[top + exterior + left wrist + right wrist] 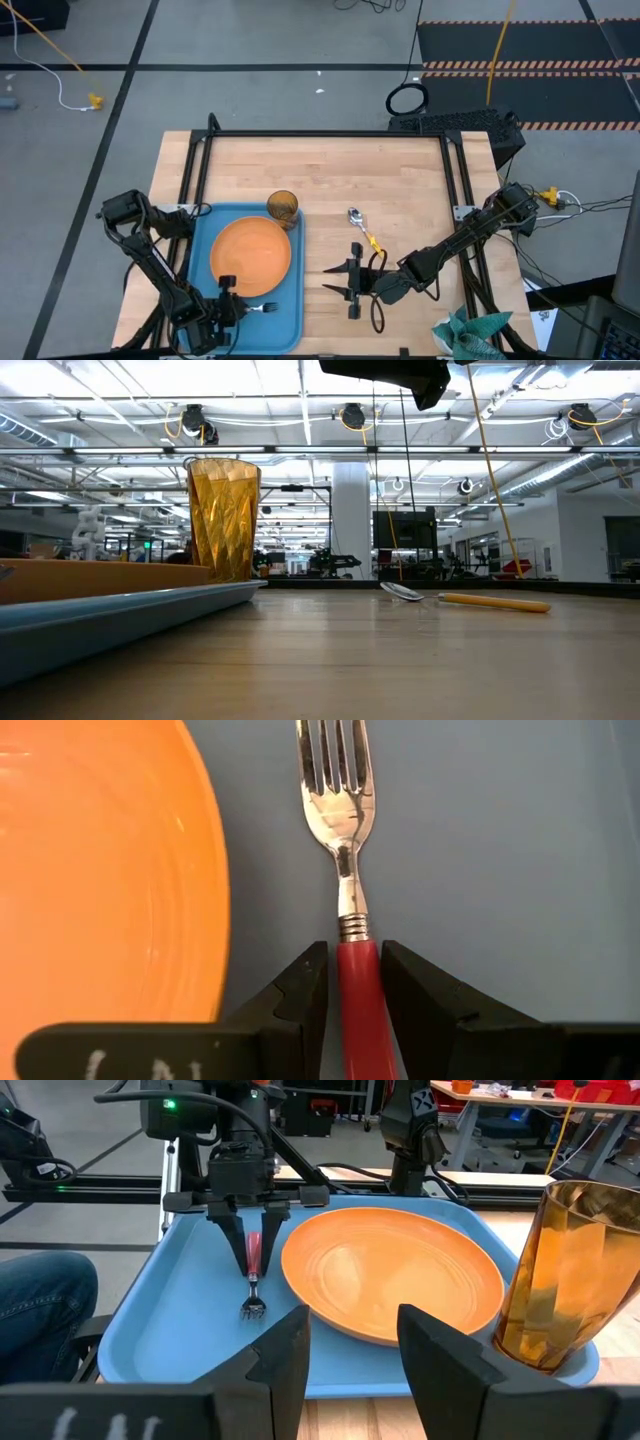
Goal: Pick and place plate/cup/fork/spoon on tray
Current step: Put the red fork on the blue tray
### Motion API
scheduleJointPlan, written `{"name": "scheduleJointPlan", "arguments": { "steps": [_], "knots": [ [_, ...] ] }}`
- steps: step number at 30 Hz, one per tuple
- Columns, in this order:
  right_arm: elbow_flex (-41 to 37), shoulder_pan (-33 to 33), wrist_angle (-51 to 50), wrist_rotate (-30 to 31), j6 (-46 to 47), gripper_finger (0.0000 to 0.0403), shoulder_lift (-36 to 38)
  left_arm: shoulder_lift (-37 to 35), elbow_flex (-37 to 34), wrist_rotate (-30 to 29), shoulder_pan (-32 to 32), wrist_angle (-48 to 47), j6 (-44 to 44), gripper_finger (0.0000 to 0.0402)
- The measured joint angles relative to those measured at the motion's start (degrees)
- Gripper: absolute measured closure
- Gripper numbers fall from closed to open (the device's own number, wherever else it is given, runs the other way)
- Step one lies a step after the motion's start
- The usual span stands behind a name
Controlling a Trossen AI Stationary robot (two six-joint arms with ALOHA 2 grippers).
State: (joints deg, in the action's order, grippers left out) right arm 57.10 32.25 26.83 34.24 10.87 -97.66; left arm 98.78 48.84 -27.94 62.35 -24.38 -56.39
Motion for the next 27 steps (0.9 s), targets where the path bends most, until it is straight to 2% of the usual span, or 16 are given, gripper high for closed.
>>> {"name": "scheduleJointPlan", "arguments": {
  "steps": [27],
  "knots": [
    [0.0,-0.02,-0.02,0.0,-0.02,0.0257,0.0,-0.04,0.79,-0.09,-0.01,-0.81,1.93,0.03]
  ]
}}
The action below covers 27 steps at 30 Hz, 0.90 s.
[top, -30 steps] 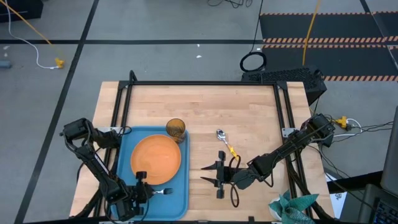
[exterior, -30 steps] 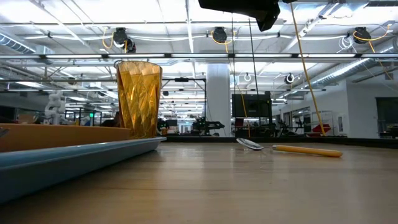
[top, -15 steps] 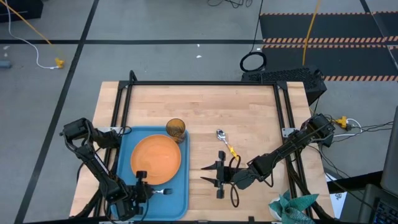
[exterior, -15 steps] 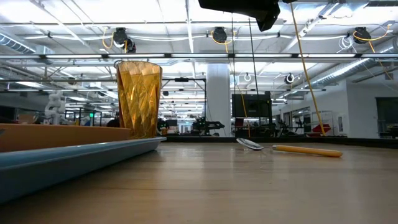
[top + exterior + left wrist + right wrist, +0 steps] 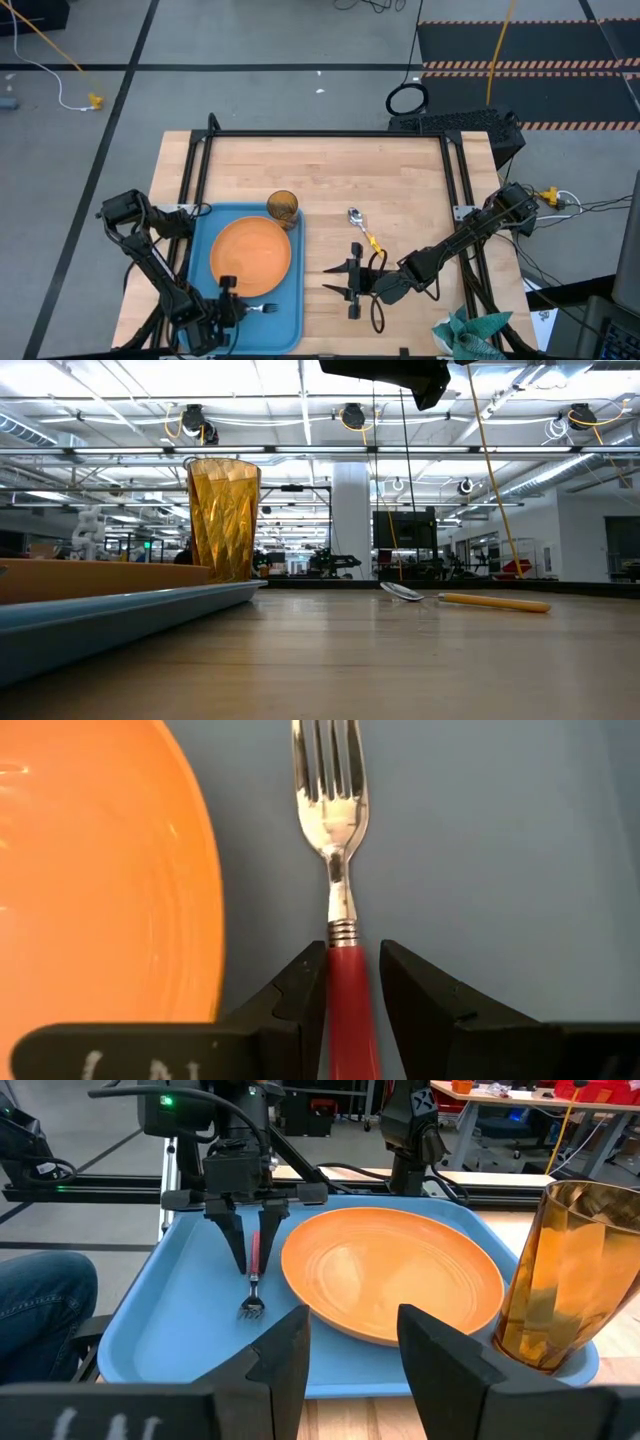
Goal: Pick and place plate/cup/fork/spoon on tray
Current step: Put the red fork on the blue tray, then put the yellow spoon on the blue tray
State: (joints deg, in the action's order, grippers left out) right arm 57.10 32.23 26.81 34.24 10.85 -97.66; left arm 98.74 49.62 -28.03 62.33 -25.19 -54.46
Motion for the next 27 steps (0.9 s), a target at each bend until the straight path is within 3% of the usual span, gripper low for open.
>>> {"name": "scheduleJointPlan", "arguments": {
  "steps": [20,27],
  "knots": [
    [0.0,0.0,0.0,0.0,-0.02,0.0257,0.0,-0.13,0.8,-0.53,-0.05,-0.92,-0.55,0.03],
    [0.0,0.0,0.0,0.0,-0.02,0.0257,-0.01,-1.8,4.5,-2.05,-0.18,-4.61,1.07,0.03]
  ]
}}
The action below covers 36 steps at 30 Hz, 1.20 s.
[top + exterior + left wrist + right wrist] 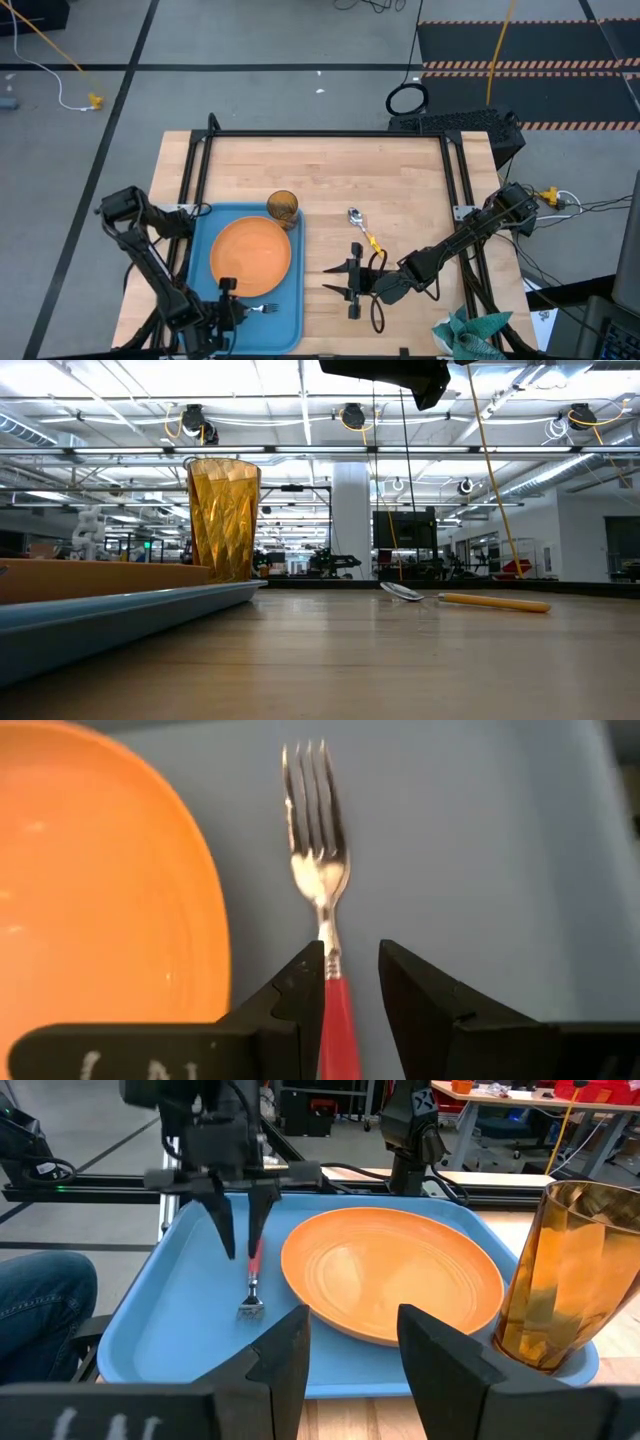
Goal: Pick and place plate/cup/fork/spoon on tray
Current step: Put the yellow spoon on the blue tray
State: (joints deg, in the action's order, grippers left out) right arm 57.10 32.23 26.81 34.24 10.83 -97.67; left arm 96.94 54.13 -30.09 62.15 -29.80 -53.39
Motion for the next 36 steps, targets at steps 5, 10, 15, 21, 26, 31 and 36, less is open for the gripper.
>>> {"name": "scheduleJointPlan", "arguments": {
  "steps": [5,10,15,21,26,31,36],
  "knots": [
    [0.0,0.0,0.0,0.17,0.24,0.0257,0.02,-2.52,1.57,-0.11,-0.43,-0.06,2.53,0.03],
    [0.0,-0.05,-0.47,5.63,1.8,0.0257,0.0,-5.69,2.61,-3.87,-1.62,0.0,6.43,0.03],
    [0.0,-0.92,-4.57,7.68,4.47,0.0257,0.01,-9.39,2.69,-6.49,-4.07,0.04,9.79,0.03],
    [0.0,-3.38,-18.14,6.05,14.99,0.0257,0.01,-11.16,2.71,-6.64,-7.09,-0.02,12.58,0.03],
    [0.0,-5.98,-30.99,-2.24,21.49,0.0257,1.89,-11.16,2.71,-6.6,-8.99,-0.02,14.56,0.03],
    [0.0,-8.66,-46.04,-6.27,24.74,0.0257,6.4,-11.16,2.71,-6.58,-10.62,0.04,16.84,0.03],
    [0.0,-12.23,-58.56,-8.81,29.88,0.0257,11.06,-11.16,2.71,-6.58,-12.1,-0.01,18.11,0.03]
  ]
}}
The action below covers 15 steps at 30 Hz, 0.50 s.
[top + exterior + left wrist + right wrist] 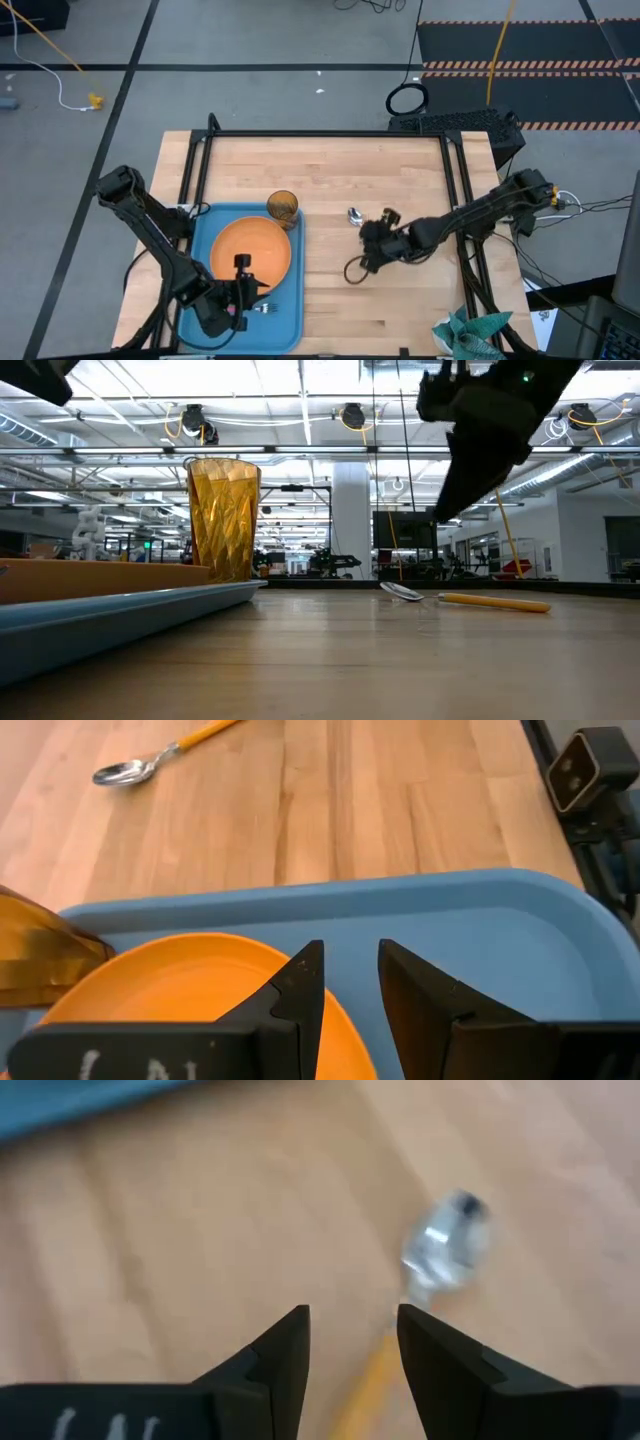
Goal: Pick and place plate/cup/fork/spoon on tray
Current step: Put the yellow spoon on the blue tray
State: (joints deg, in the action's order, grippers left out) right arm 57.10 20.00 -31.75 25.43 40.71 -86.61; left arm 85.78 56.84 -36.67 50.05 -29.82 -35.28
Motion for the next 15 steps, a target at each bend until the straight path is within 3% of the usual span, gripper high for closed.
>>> {"name": "scheduleJointPlan", "arguments": {
  "steps": [4,10,15],
  "knots": [
    [-0.98,-2.37,-4.91,-1.75,3.12,0.0257,0.33,0.02,0.0,-0.19,-0.63,0.08,1.78,0.03],
    [-7.26,-4.5,1.98,-13.72,6.99,0.0257,0.07,0.02,0.0,-1.15,-0.53,1.09,2.04,0.03],
    [-10.93,-4.62,4.01,-15.07,10.74,0.0261,0.09,0.04,-0.02,-1.39,-0.47,2.41,3.86,0.03]
  ]
}}
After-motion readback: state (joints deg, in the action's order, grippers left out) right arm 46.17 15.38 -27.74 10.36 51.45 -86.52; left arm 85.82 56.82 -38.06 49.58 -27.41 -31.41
